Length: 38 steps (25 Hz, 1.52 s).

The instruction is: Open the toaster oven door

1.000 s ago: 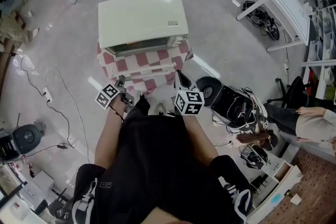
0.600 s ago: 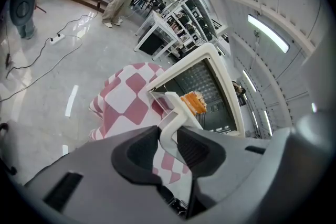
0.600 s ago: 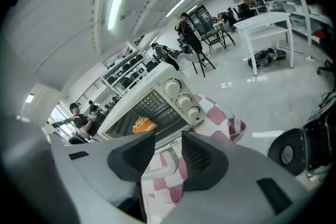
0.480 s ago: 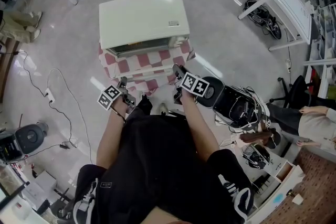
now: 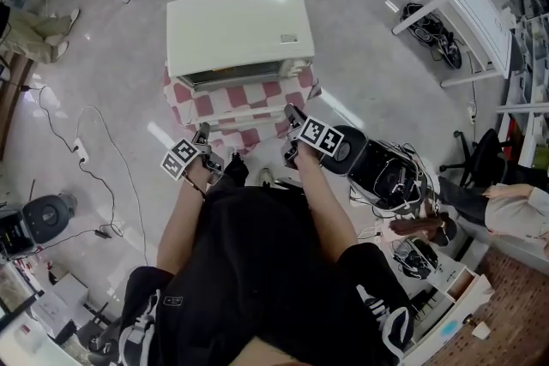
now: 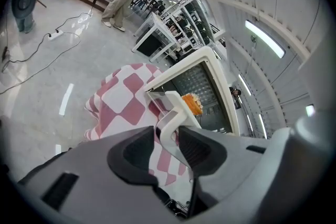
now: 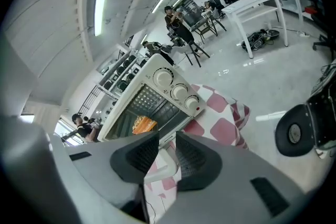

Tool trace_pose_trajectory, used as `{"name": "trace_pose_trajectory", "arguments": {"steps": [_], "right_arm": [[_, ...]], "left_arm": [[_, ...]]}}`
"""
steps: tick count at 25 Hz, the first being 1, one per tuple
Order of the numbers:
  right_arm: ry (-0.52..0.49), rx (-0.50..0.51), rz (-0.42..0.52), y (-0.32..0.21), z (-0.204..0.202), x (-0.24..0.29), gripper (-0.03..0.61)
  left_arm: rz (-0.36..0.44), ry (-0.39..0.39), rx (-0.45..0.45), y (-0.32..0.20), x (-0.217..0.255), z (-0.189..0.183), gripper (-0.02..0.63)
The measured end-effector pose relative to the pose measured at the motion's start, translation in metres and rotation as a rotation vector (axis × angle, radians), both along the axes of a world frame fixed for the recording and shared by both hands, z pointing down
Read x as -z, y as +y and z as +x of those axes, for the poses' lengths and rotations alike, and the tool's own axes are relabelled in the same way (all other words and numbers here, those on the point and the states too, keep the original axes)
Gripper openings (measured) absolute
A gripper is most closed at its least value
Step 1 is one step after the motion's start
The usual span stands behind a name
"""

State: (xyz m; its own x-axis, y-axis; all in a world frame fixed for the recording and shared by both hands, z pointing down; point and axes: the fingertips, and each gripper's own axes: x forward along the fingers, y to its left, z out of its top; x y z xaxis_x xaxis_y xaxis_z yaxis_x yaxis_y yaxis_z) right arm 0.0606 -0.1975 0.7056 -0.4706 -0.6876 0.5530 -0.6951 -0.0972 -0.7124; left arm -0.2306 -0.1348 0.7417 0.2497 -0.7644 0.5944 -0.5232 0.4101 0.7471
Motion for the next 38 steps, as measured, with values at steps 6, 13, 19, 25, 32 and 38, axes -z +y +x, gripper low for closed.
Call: {"name": "trace_pose_trajectory", "arguments": {"steps": [6,13,19,25,32,38], "right_arm": [[0.009,0.019,0.003,0.000,0.000,0.001,0.117],[0.018,0.031,0.004,0.003,0.000,-0.003,0.117],[0.022,0.052,-0.002,0.007,0.001,-0.007,0.117],[0.038,0.079,-0.013,0.013,0.001,-0.009,0.117],[0.073,0.133,-0.063,0.027,0.001,-0.031,0.115],[0.143,0.223,-0.115,0.040,0.000,-0.054,0.115]], "left_arm": [[0.058,0.018,-0.059,0.018,0.016,0.005,0.232],[0.135,-0.003,0.083,0.019,0.037,-0.037,0.262],[0.138,0.087,0.090,-0.007,0.027,-0.044,0.262],[0.082,0.021,0.020,-0.005,0.023,-0.037,0.098],[-0.011,-0.125,-0.152,0.008,0.003,-0.032,0.097],[-0.083,-0.199,-0.240,0.021,-0.020,-0.029,0.098]]}}
